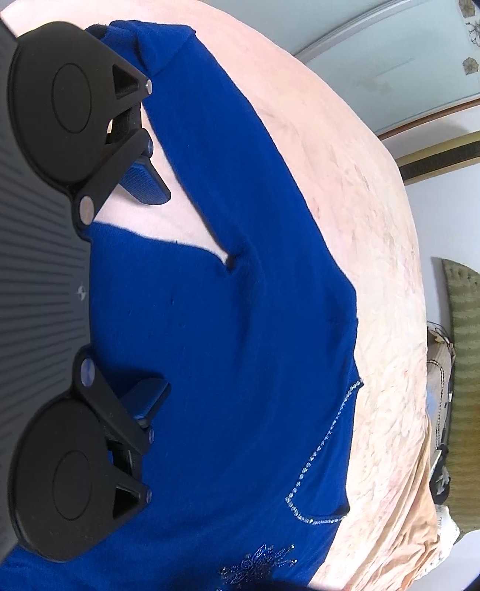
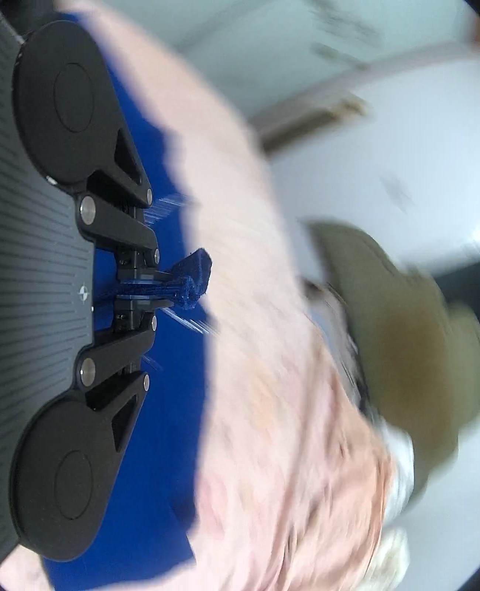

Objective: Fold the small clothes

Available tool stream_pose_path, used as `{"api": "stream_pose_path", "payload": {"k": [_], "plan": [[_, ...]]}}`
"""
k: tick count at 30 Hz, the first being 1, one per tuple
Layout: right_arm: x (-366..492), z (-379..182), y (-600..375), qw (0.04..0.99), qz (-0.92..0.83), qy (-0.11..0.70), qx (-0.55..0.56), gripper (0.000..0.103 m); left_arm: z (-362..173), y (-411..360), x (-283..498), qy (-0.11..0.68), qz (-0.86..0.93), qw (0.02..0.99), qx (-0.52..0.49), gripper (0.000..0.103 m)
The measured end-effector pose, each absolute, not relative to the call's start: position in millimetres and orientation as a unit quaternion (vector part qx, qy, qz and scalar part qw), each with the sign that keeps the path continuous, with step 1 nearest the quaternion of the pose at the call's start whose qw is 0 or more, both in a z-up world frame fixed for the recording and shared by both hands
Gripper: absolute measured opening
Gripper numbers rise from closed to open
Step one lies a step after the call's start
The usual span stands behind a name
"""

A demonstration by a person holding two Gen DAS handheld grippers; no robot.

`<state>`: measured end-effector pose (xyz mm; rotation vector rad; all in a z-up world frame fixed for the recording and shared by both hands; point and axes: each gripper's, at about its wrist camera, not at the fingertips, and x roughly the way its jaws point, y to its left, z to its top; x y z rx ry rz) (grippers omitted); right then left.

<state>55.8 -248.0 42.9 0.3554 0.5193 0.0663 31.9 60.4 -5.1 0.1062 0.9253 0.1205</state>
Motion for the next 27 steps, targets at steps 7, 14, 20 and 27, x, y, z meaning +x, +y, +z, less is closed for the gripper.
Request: {"api": "stream_pose_path", "payload": {"k": [7,14,20,27], "plan": [[77.5,89.7,-228.9,0.959,0.017,0.189,0.210,0.008,-3.5,80.1,32.2,0.439,0.063,0.896,0.033,0.101],[114.7,45.5,-146.8,0.935,0.092,0.263,0.220,0.008,-4.4,98.3,28.1,0.434,0.083,0.896,0.041,0.101],[114.8,21.4,-97.6,0.922,0.124,0.306,0.204,0.008,-9.9,109.3,30.0,0.443,0.089,0.892,0.029,0.101],[94.9,27.9,-75.9,0.919,0.156,0.302,0.201,0.008,-15.6,120.5,32.9,0.448,0.096,0.889,0.015,0.101]]}}
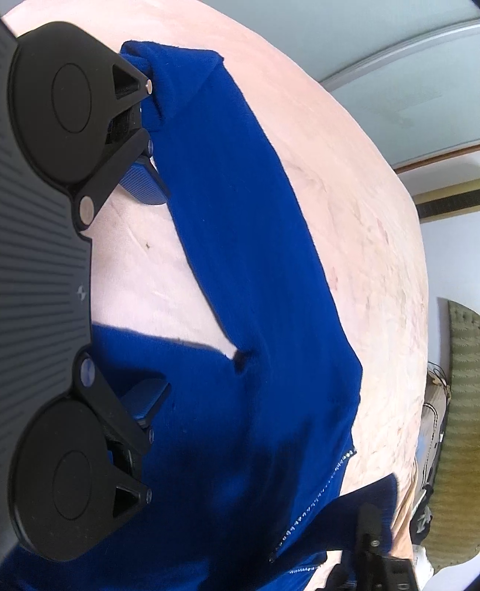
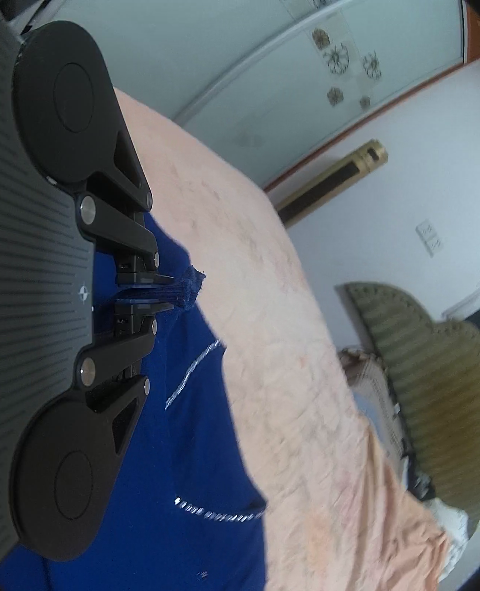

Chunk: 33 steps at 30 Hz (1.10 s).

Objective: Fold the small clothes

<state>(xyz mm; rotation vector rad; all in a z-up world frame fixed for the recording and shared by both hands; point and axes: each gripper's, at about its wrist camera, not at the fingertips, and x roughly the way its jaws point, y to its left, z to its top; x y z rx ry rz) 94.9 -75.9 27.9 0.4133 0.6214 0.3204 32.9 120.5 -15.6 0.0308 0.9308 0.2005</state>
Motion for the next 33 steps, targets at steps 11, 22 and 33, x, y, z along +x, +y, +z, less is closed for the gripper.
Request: {"api": "stream_pose_path", "payload": {"k": [11,22,33], "plan": [[109.7,8.6,-35.5,0.914,0.187,0.321,0.161,0.008,-15.5,121.7,32.1,0.450,0.095,0.888,0.010,0.101],[75.1,19.3,-97.1,0.933,0.137,0.309,0.123,0.038,6.3,123.6,36.8,0.430,0.079,0.899,-0.001,0.101],[52.1,4.4,-269.9,0.921,-0.024,0.325,0.213,0.053,6.4,34.2,118.4,0.398,0.036,0.914,0.072,0.101]]}}
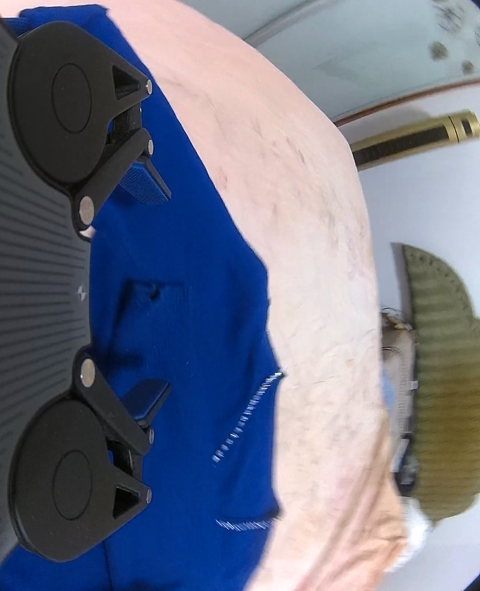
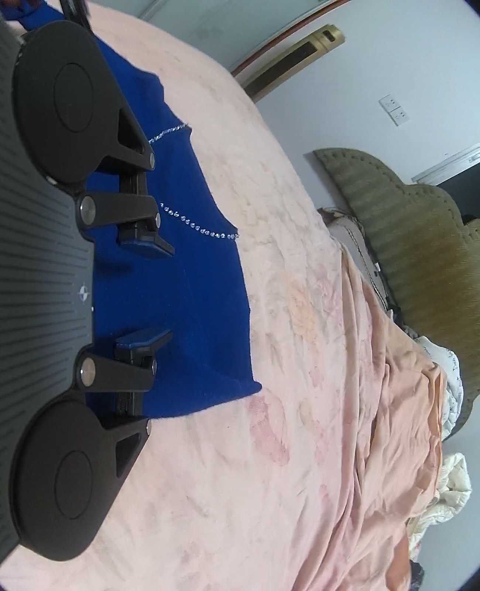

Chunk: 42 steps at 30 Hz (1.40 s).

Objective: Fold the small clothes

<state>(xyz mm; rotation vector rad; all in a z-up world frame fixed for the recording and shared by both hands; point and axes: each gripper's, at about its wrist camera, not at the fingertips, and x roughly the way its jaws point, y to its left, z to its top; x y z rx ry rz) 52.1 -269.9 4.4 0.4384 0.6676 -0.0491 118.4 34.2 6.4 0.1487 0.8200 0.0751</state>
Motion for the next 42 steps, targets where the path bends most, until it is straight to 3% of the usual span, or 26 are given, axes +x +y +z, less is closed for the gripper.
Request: {"api": "stream_pose_path", "payload": {"k": [2,5,10,13,16,19,22,24,25,35,42], "plan": [[59.1,-3.1,-273.3,0.912,0.000,0.344,0.223,0.060,-5.1,26.2,126.1,0.404,0.041,0.910,0.086,0.101],[69.5,-15.0,-280.4,0.908,0.012,0.372,0.192,0.058,-20.2,22.3,129.9,0.413,0.049,0.903,0.106,0.101],[66.0,-8.4,-321.1,0.910,-0.193,0.316,0.184,0.060,-22.1,22.9,123.5,0.402,0.052,0.907,0.113,0.102],[57.0,-1.2,-305.3,0.933,-0.090,0.296,0.182,0.065,-16.7,21.7,116.9,0.396,0.053,0.910,0.111,0.101],[68.2,-11.5,-285.0,0.928,-0.031,0.338,0.155,0.071,-4.0,30.1,103.0,0.379,0.050,0.918,0.102,0.101],[78.0,-22.7,-294.0,0.918,-0.116,0.348,0.151,0.061,12.6,49.3,79.4,0.355,0.060,0.927,0.099,0.101],[63.3,3.6,-273.9,0.928,-0.192,0.300,0.112,0.065,23.9,82.2,53.3,0.350,0.075,0.930,0.084,0.101],[56.2,17.1,-247.1,0.944,-0.143,0.284,0.085,0.080,27.7,106.7,35.7,0.355,0.088,0.929,0.064,0.101],[53.2,21.8,-230.9,0.949,-0.100,0.285,0.086,0.081,28.4,121.6,25.4,0.358,0.094,0.927,0.053,0.101],[47.4,16.6,-42.9,0.921,0.165,0.352,-0.006,0.081,25.7,242.3,-45.5,0.380,0.223,0.898,0.008,0.101],[39.5,13.7,63.6,0.858,0.324,0.399,0.005,0.081,27.2,293.4,-67.3,0.376,0.304,0.875,-0.023,0.101]]}}
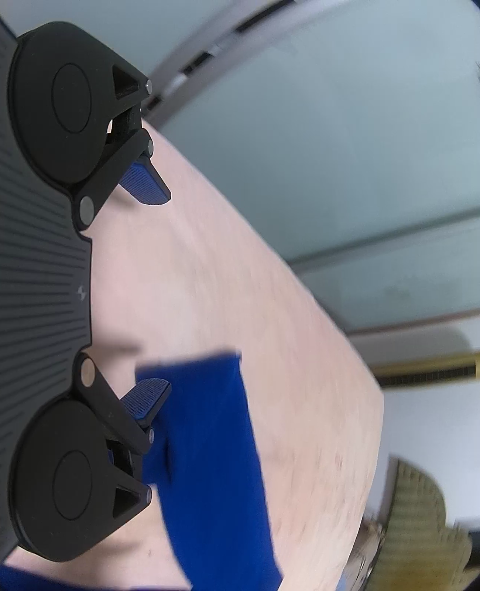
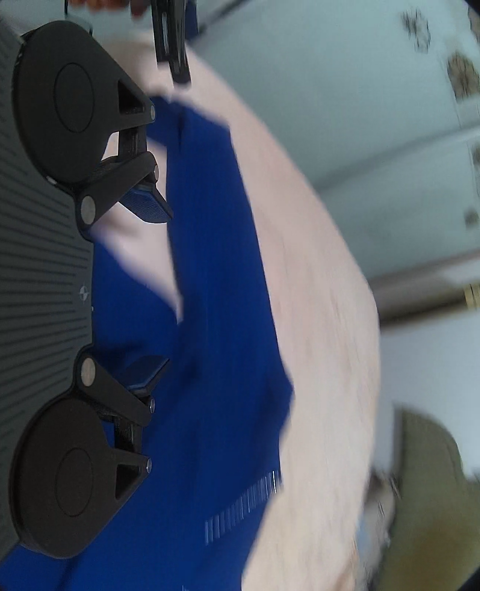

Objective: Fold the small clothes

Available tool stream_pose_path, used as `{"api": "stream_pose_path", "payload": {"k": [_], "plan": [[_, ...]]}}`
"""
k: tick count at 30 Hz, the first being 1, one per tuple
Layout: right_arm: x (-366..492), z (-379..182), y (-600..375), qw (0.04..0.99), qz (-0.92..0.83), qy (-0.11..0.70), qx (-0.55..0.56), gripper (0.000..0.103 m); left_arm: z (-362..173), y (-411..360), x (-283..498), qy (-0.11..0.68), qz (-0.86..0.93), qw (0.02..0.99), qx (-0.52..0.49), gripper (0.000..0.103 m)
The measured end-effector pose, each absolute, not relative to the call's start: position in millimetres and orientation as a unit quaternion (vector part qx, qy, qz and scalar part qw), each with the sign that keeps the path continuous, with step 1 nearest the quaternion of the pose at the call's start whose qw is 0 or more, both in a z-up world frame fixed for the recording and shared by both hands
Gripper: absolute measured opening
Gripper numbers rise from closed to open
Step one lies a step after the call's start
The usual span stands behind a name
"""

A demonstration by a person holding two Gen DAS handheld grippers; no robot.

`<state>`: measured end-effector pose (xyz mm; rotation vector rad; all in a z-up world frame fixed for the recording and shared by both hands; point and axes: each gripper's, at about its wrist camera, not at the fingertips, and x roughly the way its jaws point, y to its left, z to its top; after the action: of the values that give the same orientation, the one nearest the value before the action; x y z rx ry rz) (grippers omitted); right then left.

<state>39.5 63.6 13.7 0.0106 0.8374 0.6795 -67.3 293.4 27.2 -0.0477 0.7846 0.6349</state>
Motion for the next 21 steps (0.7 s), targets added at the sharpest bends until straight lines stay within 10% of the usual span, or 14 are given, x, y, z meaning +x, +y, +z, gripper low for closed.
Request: {"api": "stream_pose_path", "payload": {"k": [4,13,16,21], "plan": [[46.1,3.6,110.8,0.807,0.391,0.440,0.049,0.081,22.7,306.1,-75.1,0.378,0.320,0.868,-0.033,0.101],[46.3,-22.0,185.1,0.766,0.398,0.500,0.075,0.040,18.1,320.3,-98.2,0.378,0.315,0.869,-0.045,0.101],[37.2,-23.3,197.8,0.750,0.419,0.511,0.048,0.010,19.5,327.0,-103.0,0.374,0.322,0.868,-0.052,0.101],[15.3,4.6,208.8,0.791,0.418,0.437,-0.089,0.005,22.8,329.3,-109.0,0.370,0.319,0.870,-0.067,0.101]]}}
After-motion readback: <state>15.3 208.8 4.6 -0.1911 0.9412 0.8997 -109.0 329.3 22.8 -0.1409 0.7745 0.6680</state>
